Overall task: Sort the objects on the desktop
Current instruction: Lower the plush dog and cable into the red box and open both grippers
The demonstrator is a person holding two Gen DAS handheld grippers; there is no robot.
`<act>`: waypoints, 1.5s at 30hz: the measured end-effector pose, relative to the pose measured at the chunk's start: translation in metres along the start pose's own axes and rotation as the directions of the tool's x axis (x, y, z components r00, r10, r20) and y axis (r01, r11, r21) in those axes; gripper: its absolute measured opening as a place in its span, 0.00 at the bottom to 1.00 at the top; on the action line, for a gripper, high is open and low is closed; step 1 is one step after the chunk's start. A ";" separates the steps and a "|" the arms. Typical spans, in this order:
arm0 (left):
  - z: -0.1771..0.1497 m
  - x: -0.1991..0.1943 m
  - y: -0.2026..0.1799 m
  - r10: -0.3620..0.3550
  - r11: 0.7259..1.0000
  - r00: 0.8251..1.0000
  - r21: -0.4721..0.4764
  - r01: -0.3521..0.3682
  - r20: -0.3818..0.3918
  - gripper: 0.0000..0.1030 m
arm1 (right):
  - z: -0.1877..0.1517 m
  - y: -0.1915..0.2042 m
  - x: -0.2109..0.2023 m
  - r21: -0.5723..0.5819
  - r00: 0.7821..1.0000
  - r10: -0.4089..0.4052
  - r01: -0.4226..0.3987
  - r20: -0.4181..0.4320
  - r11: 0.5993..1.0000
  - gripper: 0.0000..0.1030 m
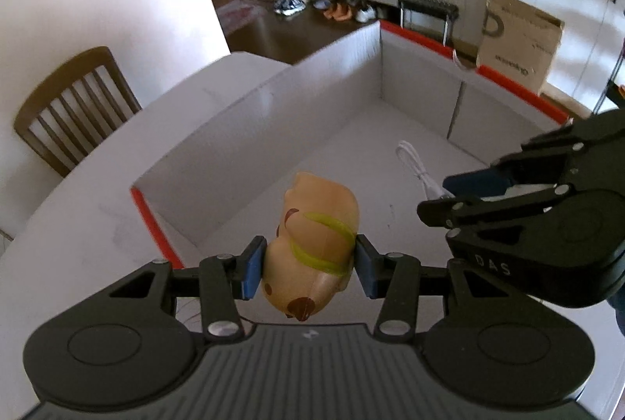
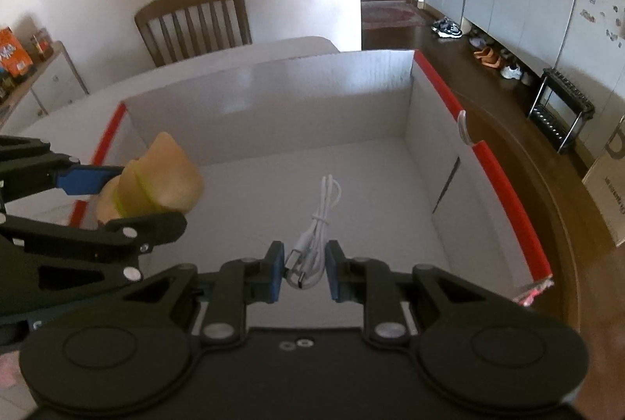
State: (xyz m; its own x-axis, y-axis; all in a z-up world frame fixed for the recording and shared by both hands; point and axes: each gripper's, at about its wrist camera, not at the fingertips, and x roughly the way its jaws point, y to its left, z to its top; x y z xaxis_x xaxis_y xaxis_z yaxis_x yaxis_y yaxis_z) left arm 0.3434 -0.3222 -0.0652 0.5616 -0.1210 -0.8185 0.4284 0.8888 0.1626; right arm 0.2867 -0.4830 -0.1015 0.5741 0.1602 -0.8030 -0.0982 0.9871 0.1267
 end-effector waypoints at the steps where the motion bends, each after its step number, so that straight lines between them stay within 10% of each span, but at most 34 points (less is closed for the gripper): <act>1: 0.000 0.004 0.000 -0.004 1.000 1.000 0.003 0.004 -0.012 0.45 | 0.000 0.000 0.002 -0.007 1.000 -0.001 0.001 -0.004 1.000 0.21; 20: 0.004 0.049 -0.002 -0.045 0.996 0.980 0.066 0.058 -0.193 0.47 | 0.014 0.000 0.047 -0.046 0.988 -0.008 0.000 -0.155 0.999 0.21; 45: 0.008 0.028 0.004 -0.073 0.996 0.991 0.049 0.079 -0.116 0.63 | 0.022 -0.027 0.026 0.024 0.991 0.021 -0.018 -0.130 1.000 0.45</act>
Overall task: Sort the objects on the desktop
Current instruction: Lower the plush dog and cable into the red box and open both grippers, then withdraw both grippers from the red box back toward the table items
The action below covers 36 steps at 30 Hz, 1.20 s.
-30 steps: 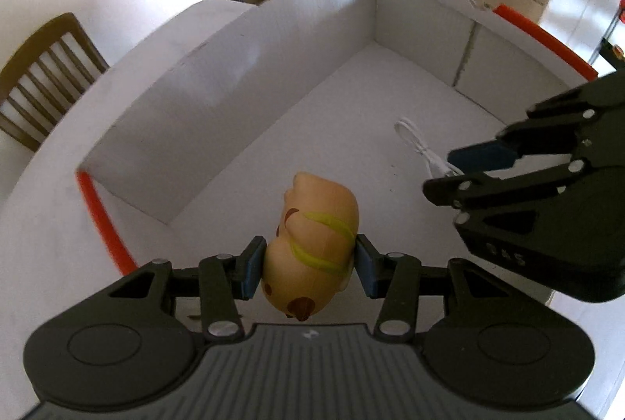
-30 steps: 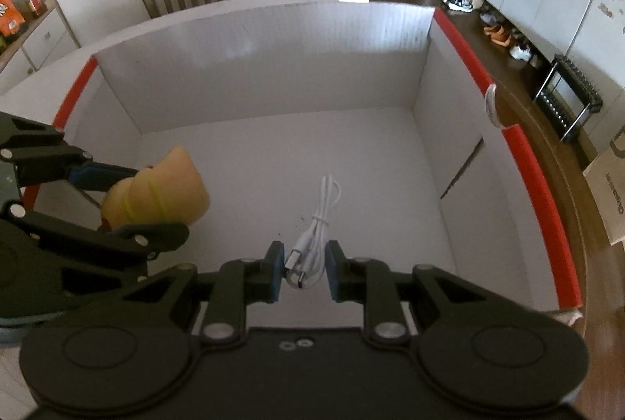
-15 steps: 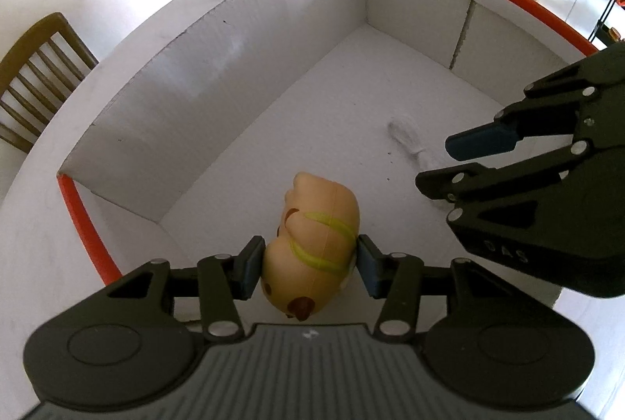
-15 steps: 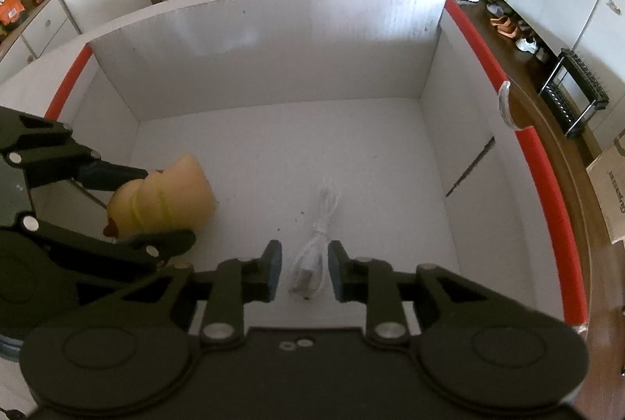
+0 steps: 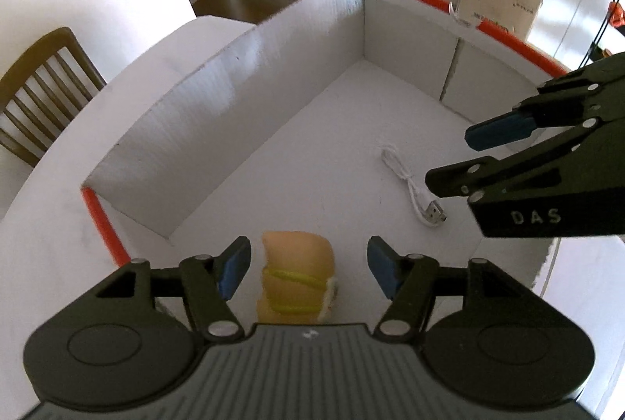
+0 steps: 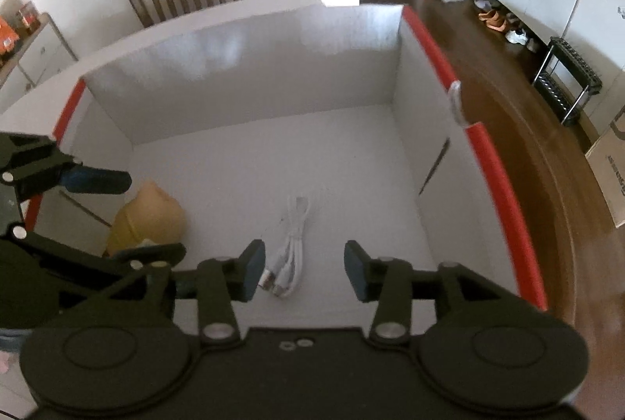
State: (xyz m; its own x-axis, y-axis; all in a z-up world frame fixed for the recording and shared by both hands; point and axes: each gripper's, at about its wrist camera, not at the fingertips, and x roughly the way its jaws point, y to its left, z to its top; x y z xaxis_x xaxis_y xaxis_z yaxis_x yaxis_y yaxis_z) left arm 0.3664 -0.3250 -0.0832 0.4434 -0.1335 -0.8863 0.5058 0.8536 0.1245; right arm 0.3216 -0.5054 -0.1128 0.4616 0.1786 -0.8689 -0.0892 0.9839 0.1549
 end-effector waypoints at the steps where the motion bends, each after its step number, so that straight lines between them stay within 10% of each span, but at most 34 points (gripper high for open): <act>1: -0.001 -0.001 0.001 -0.001 1.000 1.000 -0.005 0.001 0.007 0.63 | -0.001 0.000 -0.004 0.002 1.000 0.001 -0.001 0.008 1.000 0.45; 36: -0.091 -0.139 0.010 0.068 0.991 0.959 -0.131 -0.033 0.274 0.73 | -0.047 0.047 -0.100 -0.043 0.983 0.078 -0.072 0.167 0.997 0.65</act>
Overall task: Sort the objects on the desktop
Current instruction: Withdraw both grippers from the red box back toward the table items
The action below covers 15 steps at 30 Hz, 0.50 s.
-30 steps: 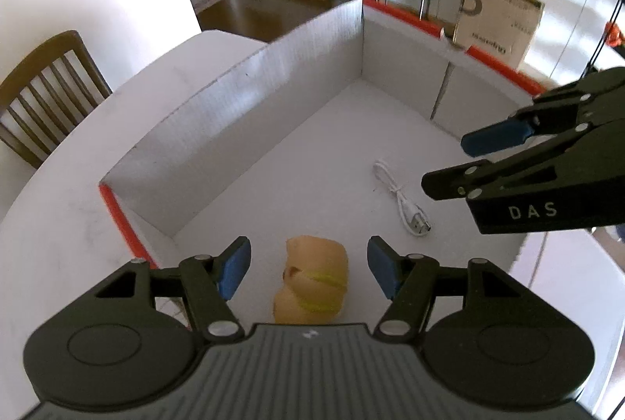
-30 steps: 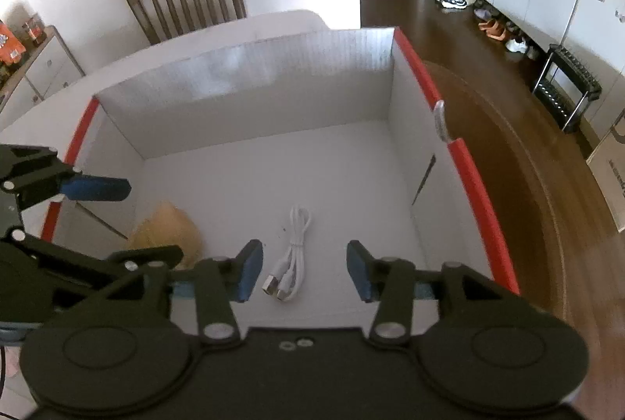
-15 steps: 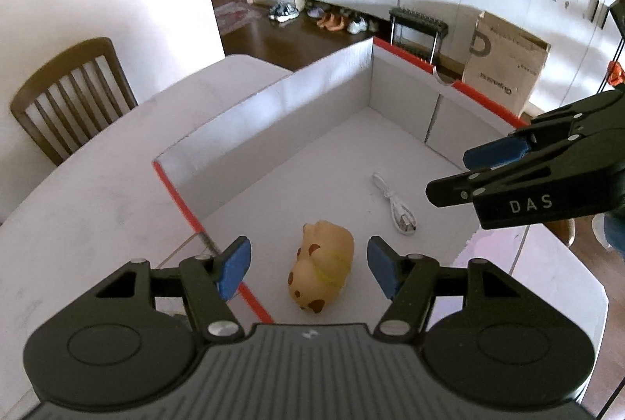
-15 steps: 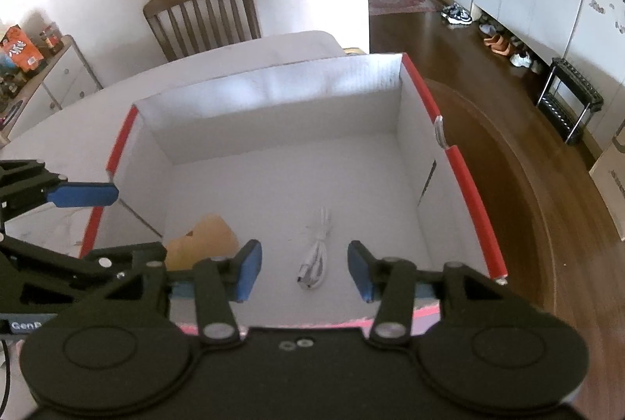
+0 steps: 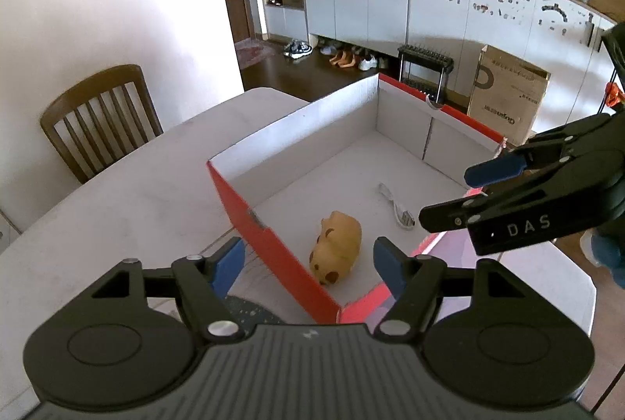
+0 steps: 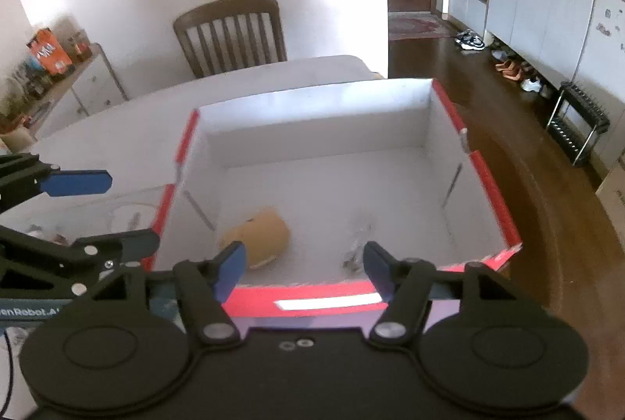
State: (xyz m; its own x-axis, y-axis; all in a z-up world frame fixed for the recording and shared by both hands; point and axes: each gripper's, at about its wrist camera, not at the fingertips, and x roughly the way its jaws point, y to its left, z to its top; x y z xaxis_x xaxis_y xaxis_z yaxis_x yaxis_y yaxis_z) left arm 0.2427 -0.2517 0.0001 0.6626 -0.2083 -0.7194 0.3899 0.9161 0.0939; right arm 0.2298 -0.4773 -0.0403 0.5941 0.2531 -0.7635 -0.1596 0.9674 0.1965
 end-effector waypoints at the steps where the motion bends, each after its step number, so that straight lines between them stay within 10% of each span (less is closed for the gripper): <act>1: -0.003 -0.005 0.002 0.000 1.000 1.000 -0.003 0.000 0.008 0.76 | -0.002 0.005 -0.003 -0.006 1.000 0.001 -0.001 0.007 1.000 0.66; 15: -0.054 -0.057 0.047 0.008 0.998 1.000 -0.055 -0.006 0.026 0.81 | -0.033 0.071 -0.018 -0.003 0.998 0.042 -0.042 0.037 0.999 0.82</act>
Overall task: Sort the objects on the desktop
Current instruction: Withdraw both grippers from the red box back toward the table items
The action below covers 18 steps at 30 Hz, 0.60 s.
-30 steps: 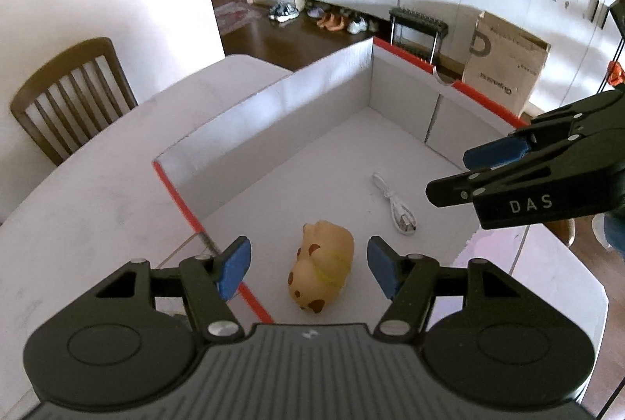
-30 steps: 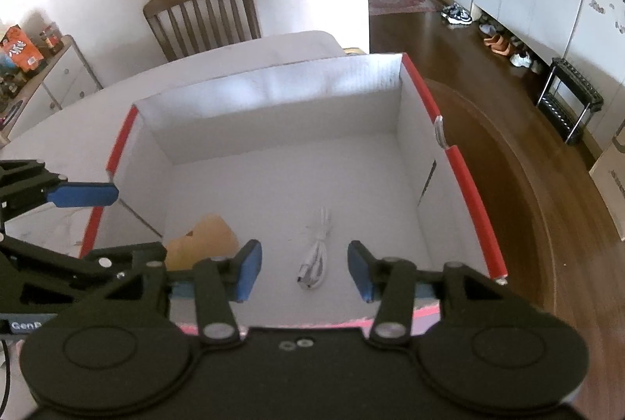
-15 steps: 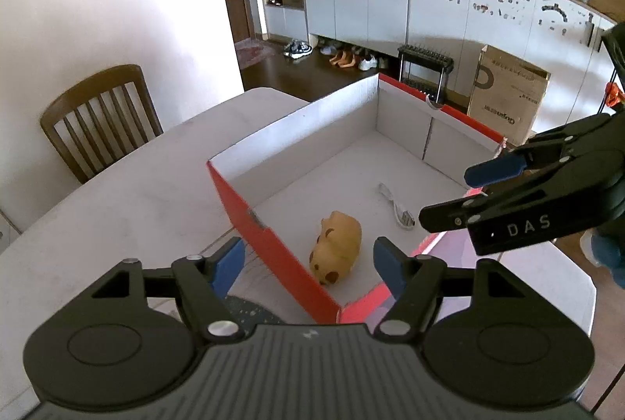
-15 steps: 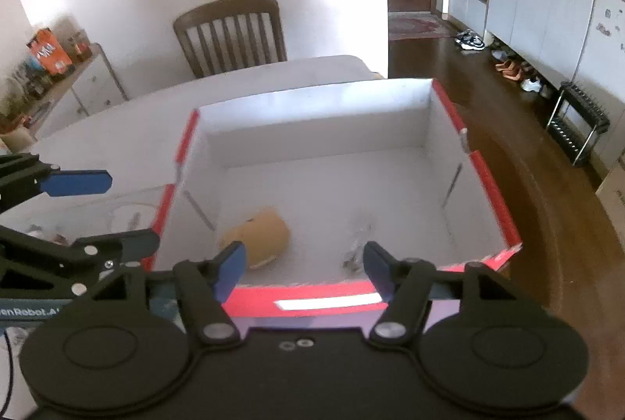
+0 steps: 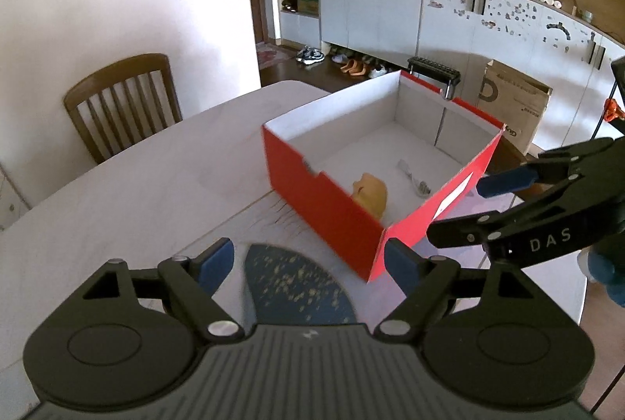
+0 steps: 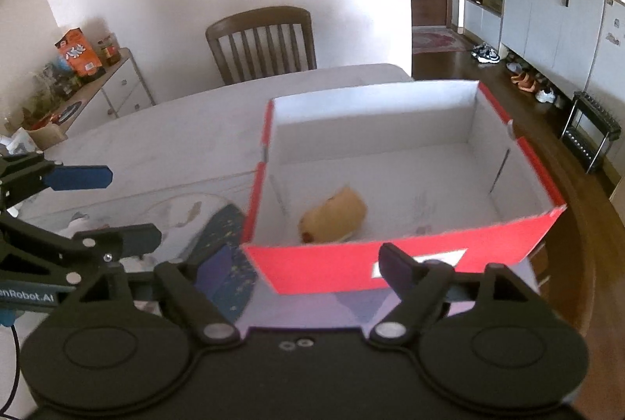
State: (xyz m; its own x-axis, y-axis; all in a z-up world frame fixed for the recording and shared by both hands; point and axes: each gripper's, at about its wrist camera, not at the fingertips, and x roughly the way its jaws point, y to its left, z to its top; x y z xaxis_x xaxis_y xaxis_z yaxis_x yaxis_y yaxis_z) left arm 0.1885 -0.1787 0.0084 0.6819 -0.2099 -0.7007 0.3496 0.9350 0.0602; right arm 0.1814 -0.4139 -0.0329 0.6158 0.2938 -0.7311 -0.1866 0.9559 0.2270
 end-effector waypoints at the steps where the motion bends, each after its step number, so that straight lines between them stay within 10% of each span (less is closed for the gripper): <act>1: -0.004 -0.003 0.005 0.003 1.000 1.000 -0.006 -0.003 -0.001 0.81 | -0.003 0.005 0.001 0.004 1.000 0.005 -0.005 -0.002 1.000 0.83; 18: -0.058 -0.061 0.078 0.062 0.991 0.997 -0.121 -0.057 0.040 0.81 | -0.025 0.102 0.000 -0.064 0.998 0.036 -0.033 0.048 0.997 0.97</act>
State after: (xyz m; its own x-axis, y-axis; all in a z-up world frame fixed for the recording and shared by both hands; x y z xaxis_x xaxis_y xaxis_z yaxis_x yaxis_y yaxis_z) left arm 0.1369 -0.0761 0.0148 0.7274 -0.1630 -0.6666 0.2304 0.9730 0.0136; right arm 0.1434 -0.3167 -0.0254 0.6447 0.3272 -0.6909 -0.2555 0.9440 0.2088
